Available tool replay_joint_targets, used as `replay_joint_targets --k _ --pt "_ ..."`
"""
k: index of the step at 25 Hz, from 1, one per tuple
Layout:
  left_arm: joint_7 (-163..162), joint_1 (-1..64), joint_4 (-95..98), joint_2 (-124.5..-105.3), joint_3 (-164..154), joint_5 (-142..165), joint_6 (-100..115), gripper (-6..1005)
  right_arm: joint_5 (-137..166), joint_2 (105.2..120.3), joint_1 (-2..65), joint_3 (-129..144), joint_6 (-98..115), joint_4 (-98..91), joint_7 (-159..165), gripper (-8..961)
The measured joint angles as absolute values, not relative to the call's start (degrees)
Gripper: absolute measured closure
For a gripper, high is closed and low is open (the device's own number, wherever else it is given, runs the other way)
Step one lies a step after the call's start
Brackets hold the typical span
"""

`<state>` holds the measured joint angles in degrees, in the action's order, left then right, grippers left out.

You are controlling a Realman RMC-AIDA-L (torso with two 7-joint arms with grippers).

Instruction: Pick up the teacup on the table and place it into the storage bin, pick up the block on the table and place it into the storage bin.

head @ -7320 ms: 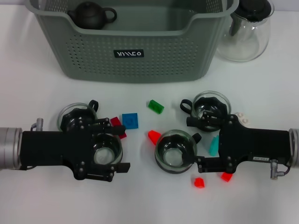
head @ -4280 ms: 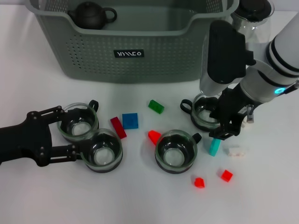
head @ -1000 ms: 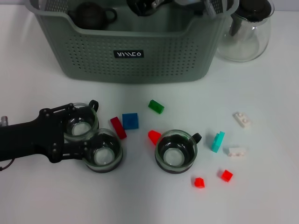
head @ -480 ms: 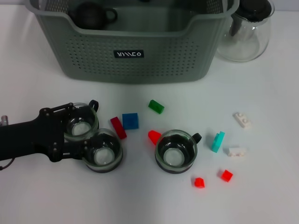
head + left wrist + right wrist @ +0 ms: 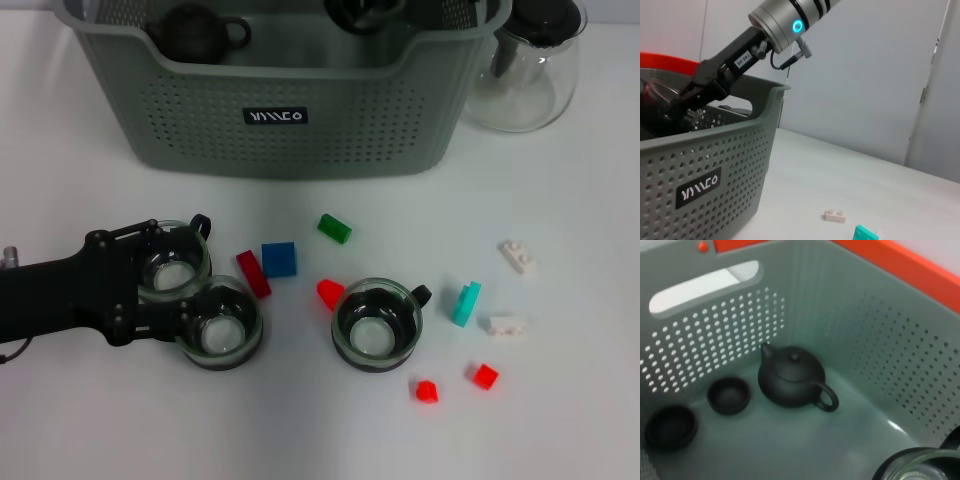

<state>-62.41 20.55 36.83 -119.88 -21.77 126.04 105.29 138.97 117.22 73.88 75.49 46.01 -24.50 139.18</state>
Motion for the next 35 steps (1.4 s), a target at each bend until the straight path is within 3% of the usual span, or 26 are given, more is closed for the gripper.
replay_joint_targets --k 11,20,23,27,31,35 --pt "-62.49 20.53 36.83 -119.88 -21.79 126.13 105.3 159 139.5 116.73 73.38 75.59 46.98 -23.96 140.11 748" --pt "-62.57 20.9 36.83 -119.88 -21.71 126.12 105.21 158 141.78 117.18 71.21 72.71 45.49 -28.94 140.5 735" --pt "-62.58 20.7 36.83 -119.88 -21.53 125.97 105.24 158 138.34 117.7 64.45 66.83 47.47 -42.44 139.35 730" --pt "-62.58 20.43 36.83 -119.84 -21.42 125.73 105.31 158 120.48 118.53 51.23 61.92 53.02 -62.97 130.21 526" --pt "-62.58 20.45 36.82 -119.81 -21.39 125.73 105.18 159 97.62 116.82 40.45 63.57 65.34 -73.28 120.1 401" --pt "-62.53 20.49 36.83 -119.64 -21.36 125.83 104.8 159 92.34 116.56 35.34 63.83 83.05 -80.04 116.74 402"
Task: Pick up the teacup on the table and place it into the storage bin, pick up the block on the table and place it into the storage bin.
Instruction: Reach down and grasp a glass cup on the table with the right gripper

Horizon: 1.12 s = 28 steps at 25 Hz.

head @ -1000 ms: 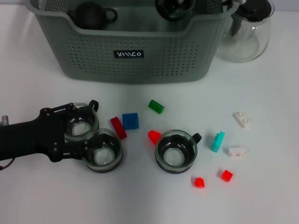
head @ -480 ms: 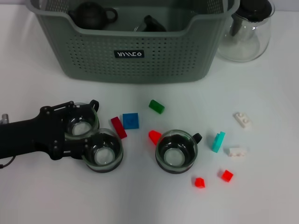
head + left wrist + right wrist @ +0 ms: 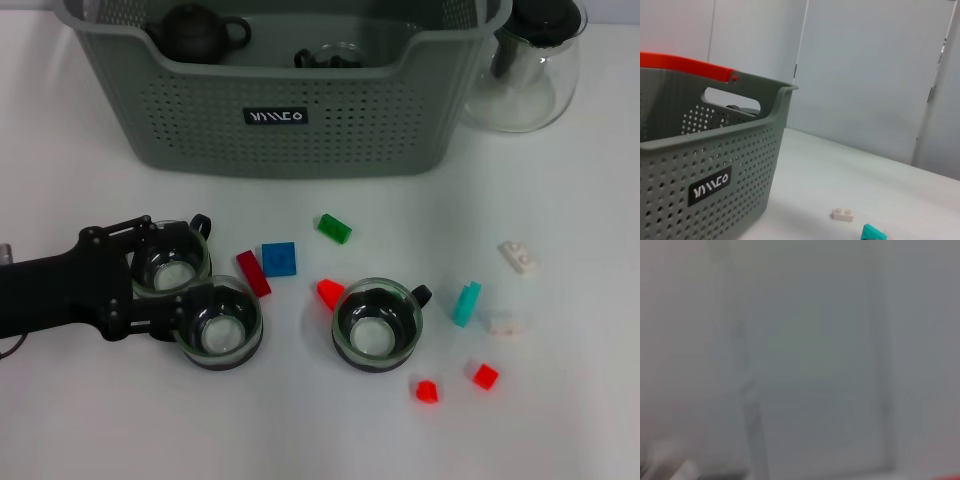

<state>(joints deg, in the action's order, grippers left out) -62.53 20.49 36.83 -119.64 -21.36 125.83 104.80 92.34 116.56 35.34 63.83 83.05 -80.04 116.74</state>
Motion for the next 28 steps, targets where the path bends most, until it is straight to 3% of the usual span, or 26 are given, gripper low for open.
replay_joint_targets --k 4,10,20,28 --pt "-62.57 19.64 37.38 -119.44 -21.22 126.02 104.4 158 100.57 116.69 31.72 62.76 99.69 -88.76 115.61 403" --pt "-62.72 17.31 40.11 -118.92 -19.38 126.11 108.48 158 120.63 119.4 30.66 66.34 112.92 -96.39 115.42 405" --pt "-62.75 16.7 40.61 -119.13 -16.14 126.21 110.88 159 128.63 120.29 35.58 87.59 111.26 -90.73 116.39 414" --pt "-62.38 17.03 39.94 -119.39 -16.26 126.22 110.51 158 132.78 120.36 38.23 96.52 98.42 -80.41 117.92 421"
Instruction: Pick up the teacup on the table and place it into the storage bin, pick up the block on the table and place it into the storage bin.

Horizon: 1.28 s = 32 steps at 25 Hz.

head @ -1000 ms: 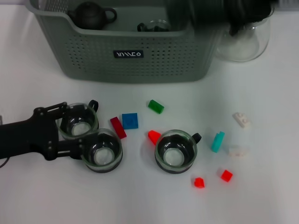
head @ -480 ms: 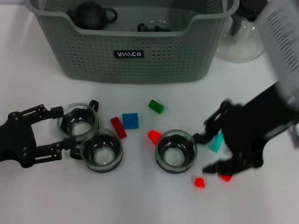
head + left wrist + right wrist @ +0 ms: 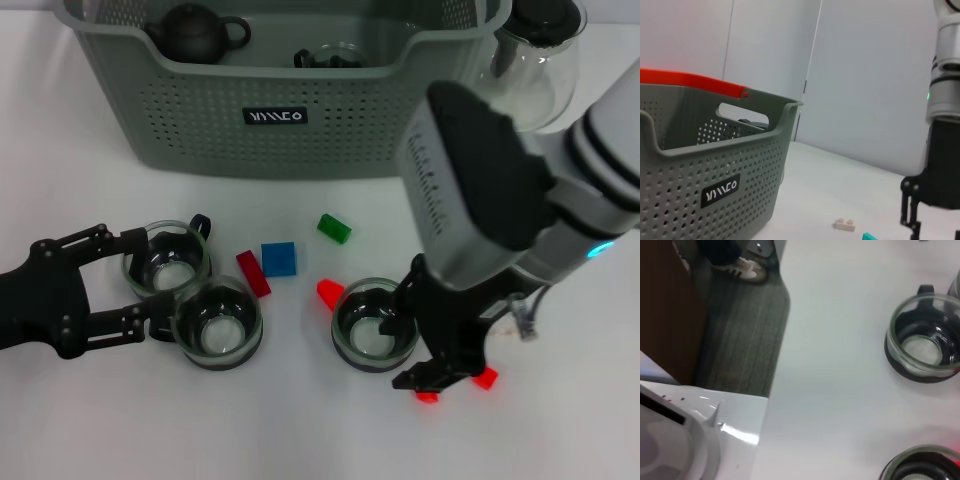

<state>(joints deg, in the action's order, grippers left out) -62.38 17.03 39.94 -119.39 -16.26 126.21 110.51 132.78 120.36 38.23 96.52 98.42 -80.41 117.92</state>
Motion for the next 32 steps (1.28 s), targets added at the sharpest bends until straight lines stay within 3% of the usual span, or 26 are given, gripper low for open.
replay_joint_targets --k 20,25,28,32 --pt "-62.31 17.56 39.81 -119.36 -16.37 126.03 109.15 158 134.03 120.47 41.42 103.31 84.75 -66.01 118.08 440" --pt "-62.31 17.58 39.42 -119.36 -16.13 125.82 109.15 158 134.11 120.37 41.41 102.24 85.86 -66.3 118.18 657" --pt "-62.31 17.58 39.22 -119.36 -16.09 125.77 109.15 159 134.07 120.33 41.4 100.95 86.85 -66.65 118.16 858" --pt "-62.31 17.58 39.2 -119.36 -16.08 125.77 109.16 158 132.29 120.31 41.2 94.06 93.04 -69.43 116.8 871"
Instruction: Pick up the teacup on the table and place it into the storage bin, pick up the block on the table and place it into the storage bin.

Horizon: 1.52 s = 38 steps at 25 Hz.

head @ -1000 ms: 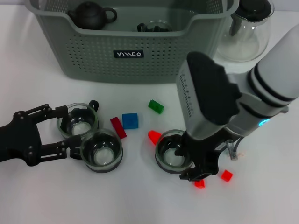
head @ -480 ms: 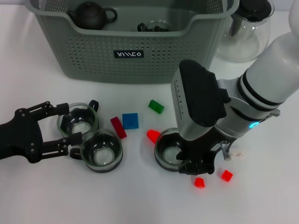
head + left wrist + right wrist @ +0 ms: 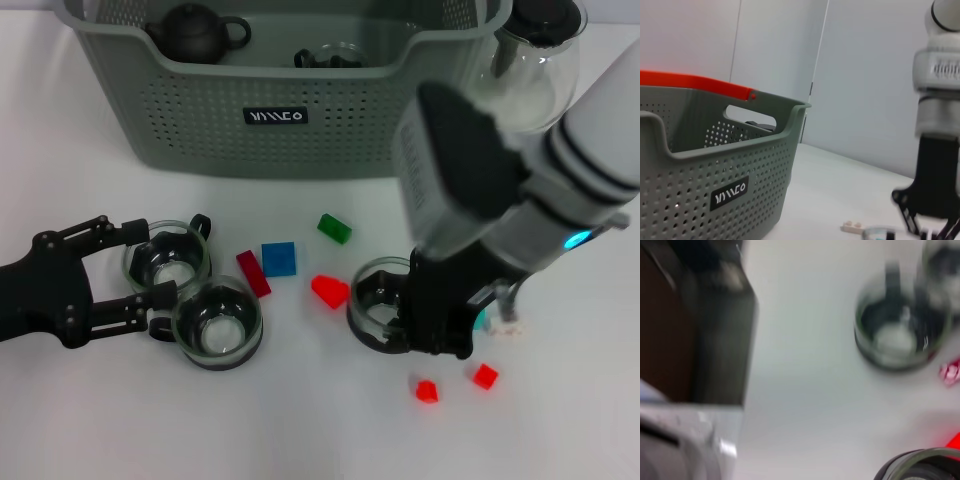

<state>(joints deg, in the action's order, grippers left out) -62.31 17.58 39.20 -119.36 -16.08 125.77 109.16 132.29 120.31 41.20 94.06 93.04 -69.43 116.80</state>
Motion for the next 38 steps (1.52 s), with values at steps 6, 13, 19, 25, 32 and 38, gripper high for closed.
replay_joint_targets --k 6,13,19,25,32,38 --pt "-62.31 17.58 39.17 -119.36 -16.12 126.0 109.16 158 117.7 119.94 41.59 66.24 106.52 -72.91 109.55 892" --pt "-62.31 17.74 39.09 -119.45 -16.26 125.82 109.16 159 97.79 120.11 40.79 51.24 99.99 -73.6 108.94 896" --pt "-62.38 18.54 38.45 -119.53 -16.31 125.94 109.16 159 105.39 119.69 46.37 59.24 79.71 -73.91 119.66 896" --pt "-62.56 18.63 38.33 -119.79 -16.32 125.87 109.16 158 131.44 120.14 59.72 64.89 63.72 -63.28 134.4 895" --pt "-62.85 18.84 38.3 -120.12 -16.36 126.11 109.16 158 147.41 119.53 75.59 64.8 49.89 -33.15 139.6 896" --pt "-62.93 18.62 38.32 -120.15 -16.21 126.16 109.16 158 152.38 119.16 76.54 64.93 49.32 -28.69 142.9 894"
